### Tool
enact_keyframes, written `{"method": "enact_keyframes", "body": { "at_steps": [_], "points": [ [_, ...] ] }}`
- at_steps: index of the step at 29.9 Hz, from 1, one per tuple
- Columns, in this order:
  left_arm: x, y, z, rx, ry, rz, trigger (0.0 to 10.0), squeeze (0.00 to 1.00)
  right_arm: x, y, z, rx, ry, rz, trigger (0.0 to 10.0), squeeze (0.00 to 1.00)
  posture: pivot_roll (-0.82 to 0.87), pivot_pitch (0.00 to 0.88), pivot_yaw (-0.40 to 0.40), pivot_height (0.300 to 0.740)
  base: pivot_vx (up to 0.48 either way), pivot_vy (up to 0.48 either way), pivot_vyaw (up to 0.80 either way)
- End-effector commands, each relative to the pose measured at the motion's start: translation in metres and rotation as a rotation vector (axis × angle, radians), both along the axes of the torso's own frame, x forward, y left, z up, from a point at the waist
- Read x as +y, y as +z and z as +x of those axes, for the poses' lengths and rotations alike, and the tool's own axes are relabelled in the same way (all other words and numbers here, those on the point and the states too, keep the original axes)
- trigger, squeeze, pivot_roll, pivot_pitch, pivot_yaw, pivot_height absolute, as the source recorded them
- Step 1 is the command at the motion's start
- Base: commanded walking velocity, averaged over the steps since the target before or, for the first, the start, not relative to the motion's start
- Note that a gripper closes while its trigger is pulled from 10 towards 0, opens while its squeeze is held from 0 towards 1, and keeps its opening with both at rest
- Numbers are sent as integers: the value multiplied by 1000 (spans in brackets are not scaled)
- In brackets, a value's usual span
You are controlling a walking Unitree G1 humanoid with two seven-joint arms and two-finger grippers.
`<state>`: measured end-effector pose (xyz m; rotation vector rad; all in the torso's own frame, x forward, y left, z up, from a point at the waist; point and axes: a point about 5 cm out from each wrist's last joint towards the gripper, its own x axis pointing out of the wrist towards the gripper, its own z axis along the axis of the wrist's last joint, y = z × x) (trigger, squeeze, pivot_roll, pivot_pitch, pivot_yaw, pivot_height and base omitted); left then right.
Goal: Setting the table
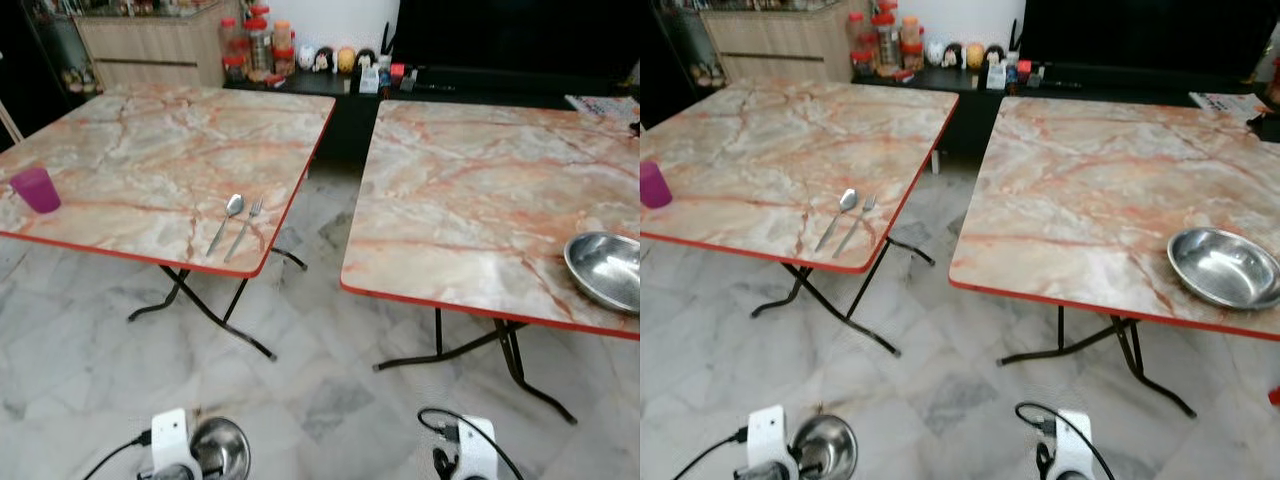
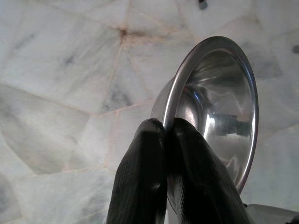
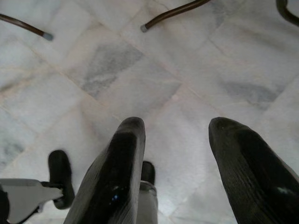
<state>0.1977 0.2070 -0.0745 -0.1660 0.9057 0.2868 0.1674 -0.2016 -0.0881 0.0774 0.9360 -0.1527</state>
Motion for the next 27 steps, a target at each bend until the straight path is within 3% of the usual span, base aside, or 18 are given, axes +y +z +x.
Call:
{"method": "enact_keyframes", "body": {
  "at_steps": [1, 10, 12, 22, 27],
  "points": [
    [4, -1, -3, 13, -4, 15, 10000, 0, 4, 3, 7, -18, -14, 22, 10000, 0, -24, 0, -17, 725, 289, 0, 0],
    [3, -1, -3, 16, -14, 13, 10000, 0, 3, 4, 10, -24, -1, 16, 10000, 0, -26, 0, -15, 725, 305, 0, 0],
    [3, -1, -3, 19, -15, 16, 10000, 0, 2, 3, 9, -8, 12, -12, 10000, 0, -28, 0, -20, 725, 322, 0, 800],
    [0, -1, -2, 12, -13, 2, 10000, 0, 0, 2, 6, -2, -41, 7, 10000, 0, -24, 0, -28, 725, 320, -98, 135],
    [-1, -2, -3, 8, -41, -5, 10000, 0, 0, 4, 9, -11, -71, 17, 10000, 0, -20, 0, -25, 725, 0, -160, -194]
  ]
}}
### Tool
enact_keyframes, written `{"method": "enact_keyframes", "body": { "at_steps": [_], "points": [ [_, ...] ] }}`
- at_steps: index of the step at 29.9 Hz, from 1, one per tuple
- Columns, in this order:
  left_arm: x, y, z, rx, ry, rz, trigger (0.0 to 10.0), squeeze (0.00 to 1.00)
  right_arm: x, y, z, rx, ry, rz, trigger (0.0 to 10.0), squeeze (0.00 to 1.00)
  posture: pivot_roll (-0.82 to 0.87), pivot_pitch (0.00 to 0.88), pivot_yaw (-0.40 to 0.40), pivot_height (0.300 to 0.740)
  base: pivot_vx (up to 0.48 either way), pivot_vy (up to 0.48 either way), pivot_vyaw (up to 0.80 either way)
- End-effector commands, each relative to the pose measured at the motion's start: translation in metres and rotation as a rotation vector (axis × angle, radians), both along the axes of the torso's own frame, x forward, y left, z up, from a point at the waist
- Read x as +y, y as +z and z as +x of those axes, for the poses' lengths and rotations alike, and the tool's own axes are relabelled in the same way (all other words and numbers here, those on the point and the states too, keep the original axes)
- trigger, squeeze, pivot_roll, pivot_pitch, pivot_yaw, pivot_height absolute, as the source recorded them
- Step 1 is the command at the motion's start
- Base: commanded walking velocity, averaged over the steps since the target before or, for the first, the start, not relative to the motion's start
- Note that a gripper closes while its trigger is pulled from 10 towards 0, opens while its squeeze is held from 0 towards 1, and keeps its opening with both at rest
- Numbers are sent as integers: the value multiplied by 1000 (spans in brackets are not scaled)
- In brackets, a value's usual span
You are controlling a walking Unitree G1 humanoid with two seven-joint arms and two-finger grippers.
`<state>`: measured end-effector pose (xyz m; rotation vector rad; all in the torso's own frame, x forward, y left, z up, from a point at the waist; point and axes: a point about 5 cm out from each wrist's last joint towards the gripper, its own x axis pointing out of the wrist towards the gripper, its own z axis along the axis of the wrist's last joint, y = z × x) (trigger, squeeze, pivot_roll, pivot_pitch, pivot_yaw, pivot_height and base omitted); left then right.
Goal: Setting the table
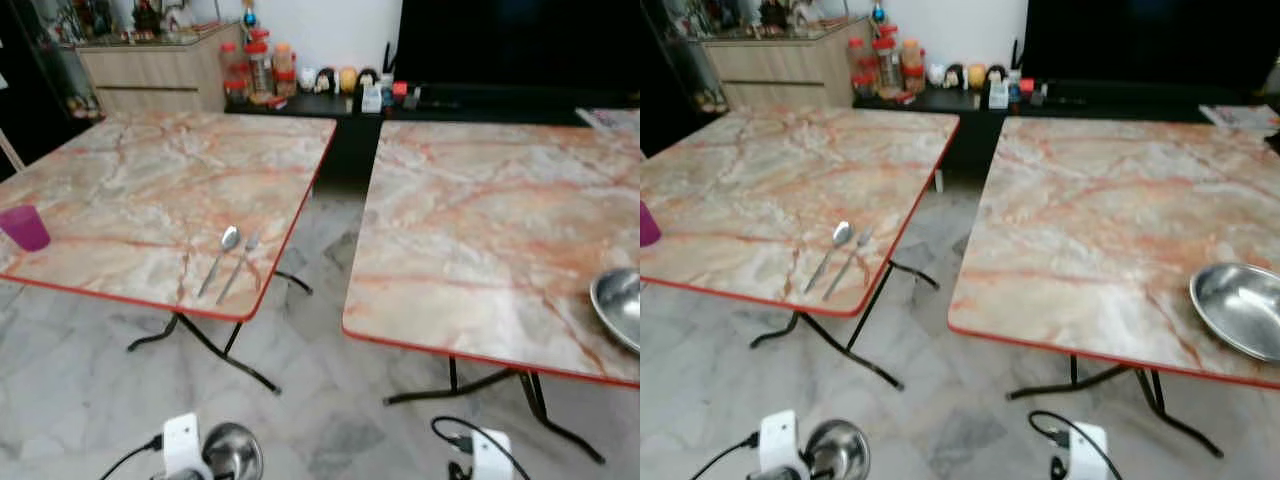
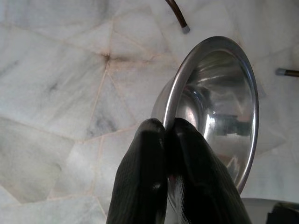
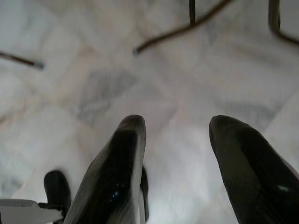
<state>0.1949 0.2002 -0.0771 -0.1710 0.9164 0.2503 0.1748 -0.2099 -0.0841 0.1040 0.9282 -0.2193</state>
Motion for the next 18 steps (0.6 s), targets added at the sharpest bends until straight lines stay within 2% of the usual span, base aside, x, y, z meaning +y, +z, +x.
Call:
{"method": "enact_keyframes", "body": {
  "at_steps": [1, 4, 18],
  "points": [
    [5, 1, 0, 2, -11, 16, 10000, 0, 8, -1, 2, -7, -1, 24, 10000, 0, -20, 0, -25, 725, 0, 0, -550],
    [6, 1, -1, 4, -11, 18, 10000, 0, 9, 0, 2, -7, 2, 24, 10000, 0, -20, 0, -25, 725, 0, 0, -679],
    [9, 1, -2, 7, -33, 40, 10000, 0, 8, 0, 2, -19, -4, 24, 10000, 0, -24, 0, -15, 725, 0, -17, -41]
  ]
}}
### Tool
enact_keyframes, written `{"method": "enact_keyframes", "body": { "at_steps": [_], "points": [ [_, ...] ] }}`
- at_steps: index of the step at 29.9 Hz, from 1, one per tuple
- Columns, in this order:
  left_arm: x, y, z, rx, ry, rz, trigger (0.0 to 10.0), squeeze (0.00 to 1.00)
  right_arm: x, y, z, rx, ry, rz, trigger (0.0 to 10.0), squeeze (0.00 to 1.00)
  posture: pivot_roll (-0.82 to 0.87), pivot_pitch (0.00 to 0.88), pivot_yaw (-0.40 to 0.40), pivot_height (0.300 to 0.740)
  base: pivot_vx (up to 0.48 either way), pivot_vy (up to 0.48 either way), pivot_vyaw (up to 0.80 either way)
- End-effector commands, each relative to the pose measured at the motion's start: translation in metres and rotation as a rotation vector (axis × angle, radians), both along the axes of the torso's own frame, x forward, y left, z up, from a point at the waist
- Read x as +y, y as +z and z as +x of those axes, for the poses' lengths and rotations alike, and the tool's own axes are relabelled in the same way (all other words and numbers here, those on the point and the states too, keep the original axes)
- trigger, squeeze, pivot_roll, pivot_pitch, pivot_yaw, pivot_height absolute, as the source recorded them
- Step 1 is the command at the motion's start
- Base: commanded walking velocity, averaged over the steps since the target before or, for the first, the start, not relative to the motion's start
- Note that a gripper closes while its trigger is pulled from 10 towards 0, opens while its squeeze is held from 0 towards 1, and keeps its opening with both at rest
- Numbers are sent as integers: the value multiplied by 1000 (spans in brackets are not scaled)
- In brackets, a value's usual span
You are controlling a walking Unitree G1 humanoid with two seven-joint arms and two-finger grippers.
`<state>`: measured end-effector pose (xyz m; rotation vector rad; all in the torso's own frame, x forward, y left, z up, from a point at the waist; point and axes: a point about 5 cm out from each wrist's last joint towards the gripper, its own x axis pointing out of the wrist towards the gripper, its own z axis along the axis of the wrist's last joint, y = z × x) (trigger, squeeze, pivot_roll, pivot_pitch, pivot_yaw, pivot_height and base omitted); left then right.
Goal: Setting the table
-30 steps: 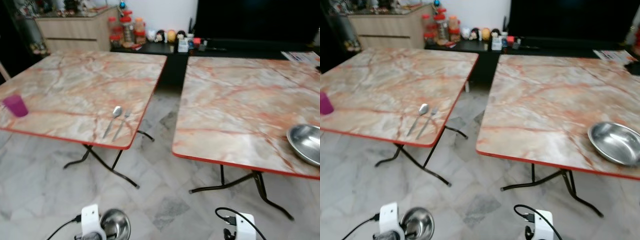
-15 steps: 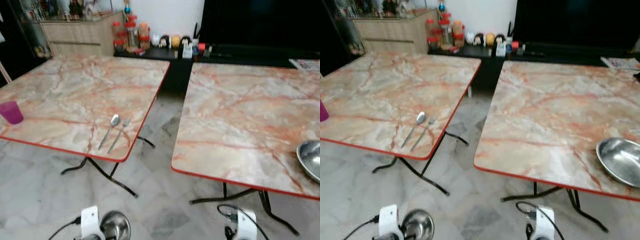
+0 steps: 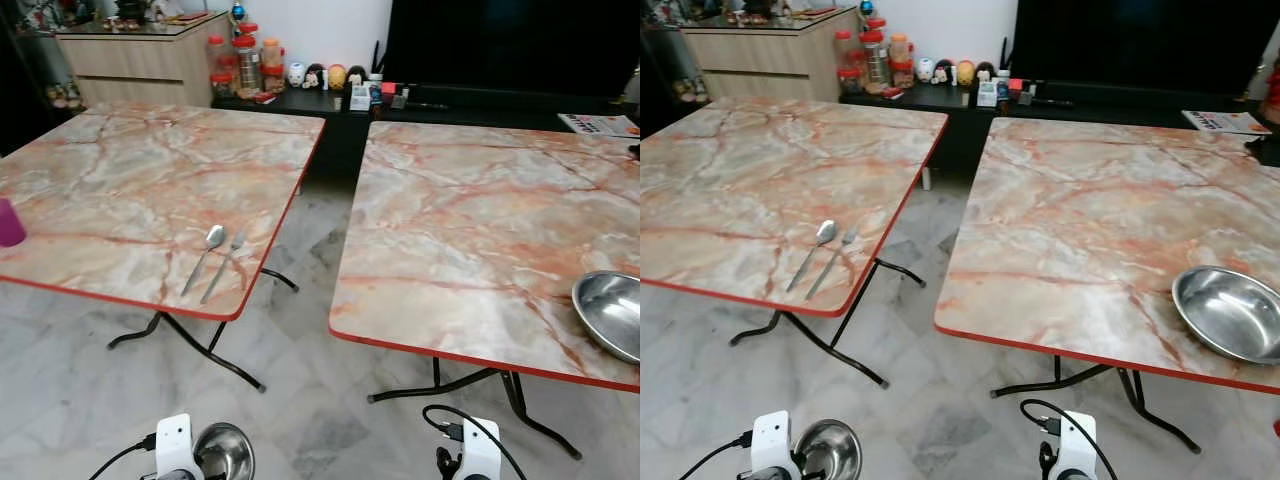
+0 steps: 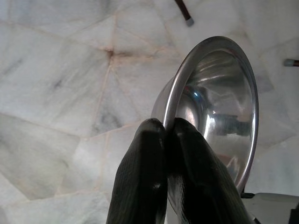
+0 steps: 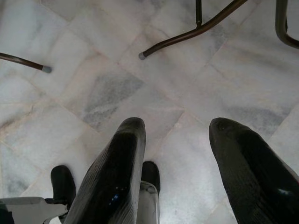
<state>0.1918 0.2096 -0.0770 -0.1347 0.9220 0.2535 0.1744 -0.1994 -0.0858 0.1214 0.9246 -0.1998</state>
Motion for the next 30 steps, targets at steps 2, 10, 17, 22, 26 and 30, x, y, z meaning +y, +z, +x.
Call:
{"method": "enact_keyframes", "body": {
  "at_steps": [2, 10, 17, 22, 26, 30],
  "points": [
    [-1, 0, 1, -1, -23, 8, 10000, 0, -2, 1, 2, -10, -16, 3, 10000, 0, -25, 0, -16, 725, 0, -246, -675],
    [-3, 0, 2, -1, -33, 5, 10000, 0, -3, 3, 5, -24, 1, -9, 10000, 0, -24, 0, -17, 725, 0, -245, -197],
    [-3, 1, 2, -1, -24, 6, 10000, 0, -2, 3, 5, -18, -8, 0, 10000, 0, -21, 0, -25, 725, 0, -257, 0],
    [-3, 1, 2, -2, -19, 6, 10000, 0, -2, 2, 4, -14, -10, 6, 10000, 0, -23, 0, -24, 725, 0, -311, -431],
    [-3, 1, 3, -2, -20, 3, 10000, 0, -2, 3, 5, -22, -9, -1, 10000, 0, -22, 0, -25, 725, 0, -322, -197],
    [-3, 1, 2, -2, -19, 1, 10000, 0, -2, 3, 5, -25, -9, -1, 10000, 0, -20, 0, -25, 725, 0, -324, 0]
  ]
}}
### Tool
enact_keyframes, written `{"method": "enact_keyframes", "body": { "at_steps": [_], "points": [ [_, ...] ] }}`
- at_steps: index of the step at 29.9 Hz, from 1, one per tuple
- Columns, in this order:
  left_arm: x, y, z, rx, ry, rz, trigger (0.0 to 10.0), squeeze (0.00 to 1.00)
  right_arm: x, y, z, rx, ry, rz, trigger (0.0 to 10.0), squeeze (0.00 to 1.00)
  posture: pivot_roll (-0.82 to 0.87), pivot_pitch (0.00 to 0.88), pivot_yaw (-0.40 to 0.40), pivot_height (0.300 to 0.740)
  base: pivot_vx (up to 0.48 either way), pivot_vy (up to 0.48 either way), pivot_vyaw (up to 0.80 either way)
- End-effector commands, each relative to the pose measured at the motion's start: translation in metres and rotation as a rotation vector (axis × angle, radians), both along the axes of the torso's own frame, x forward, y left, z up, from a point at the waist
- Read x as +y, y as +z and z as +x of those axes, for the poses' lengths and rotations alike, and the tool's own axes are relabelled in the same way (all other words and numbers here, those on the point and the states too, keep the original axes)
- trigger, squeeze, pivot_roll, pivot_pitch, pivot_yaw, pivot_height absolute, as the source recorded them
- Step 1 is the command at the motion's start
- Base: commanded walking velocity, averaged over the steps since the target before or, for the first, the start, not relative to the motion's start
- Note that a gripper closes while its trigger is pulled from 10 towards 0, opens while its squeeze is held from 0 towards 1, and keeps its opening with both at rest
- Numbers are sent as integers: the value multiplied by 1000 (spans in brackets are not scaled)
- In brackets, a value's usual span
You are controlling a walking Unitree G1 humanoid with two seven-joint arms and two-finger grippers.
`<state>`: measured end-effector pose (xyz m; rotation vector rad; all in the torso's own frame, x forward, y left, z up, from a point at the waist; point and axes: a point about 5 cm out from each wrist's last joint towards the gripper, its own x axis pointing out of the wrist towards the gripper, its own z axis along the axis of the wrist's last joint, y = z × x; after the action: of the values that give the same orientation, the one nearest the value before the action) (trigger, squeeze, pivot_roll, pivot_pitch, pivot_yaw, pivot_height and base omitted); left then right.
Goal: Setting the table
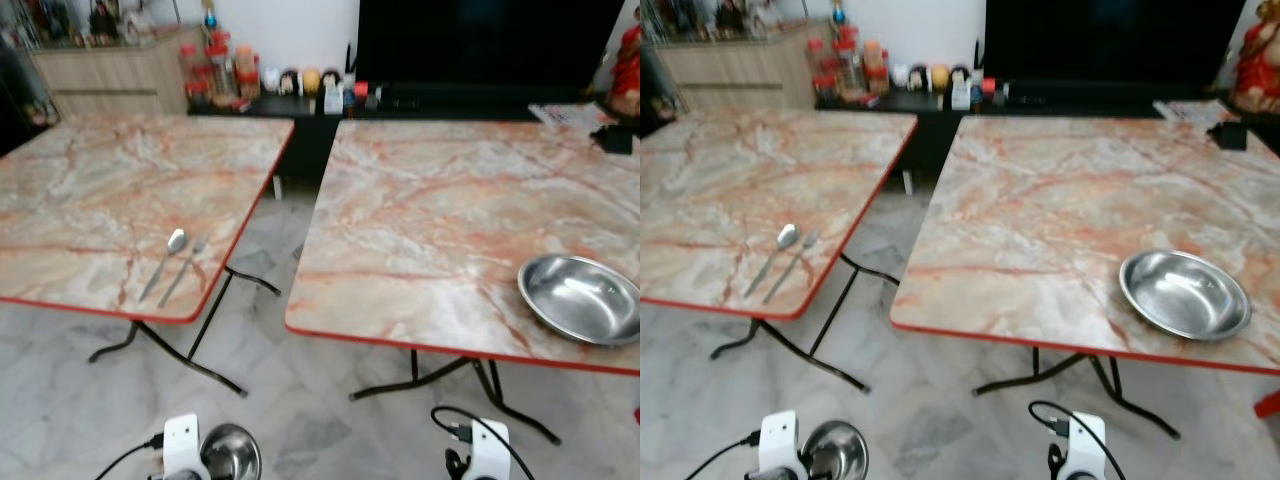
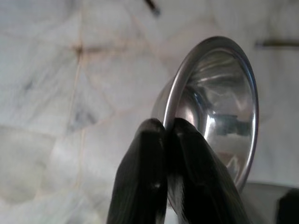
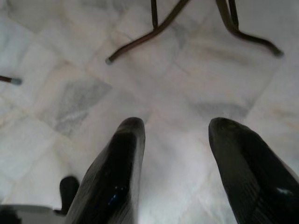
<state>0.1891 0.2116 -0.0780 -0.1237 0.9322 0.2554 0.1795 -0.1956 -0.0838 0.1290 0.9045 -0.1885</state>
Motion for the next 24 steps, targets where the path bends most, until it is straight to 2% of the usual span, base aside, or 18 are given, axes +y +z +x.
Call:
{"method": "enact_keyframes", "body": {
  "at_steps": [1, 6, 11, 24],
  "points": [
    [-5, 2, 5, -13, -16, -8, 10000, 0, -5, 1, 0, -5, -15, -9, 10000, 0, -20, 0, -24, 725, 0, -319, 0],
    [-5, 1, 5, -13, -12, -7, 10000, 0, -5, 1, 1, -6, -22, -4, 10000, 0, -23, 0, -23, 725, 0, -321, 0],
    [-5, 1, 4, -12, -8, -9, 10000, 0, -7, 1, -1, -1, -36, -9, 10000, 0, -24, 0, -23, 725, 0, -322, -760],
    [-6, 1, 3, -10, -11, -10, 10000, 0, -6, 0, -2, -2, -32, -12, 10000, 0, -32, 0, -19, 725, 0, -319, 0]
  ]
}}
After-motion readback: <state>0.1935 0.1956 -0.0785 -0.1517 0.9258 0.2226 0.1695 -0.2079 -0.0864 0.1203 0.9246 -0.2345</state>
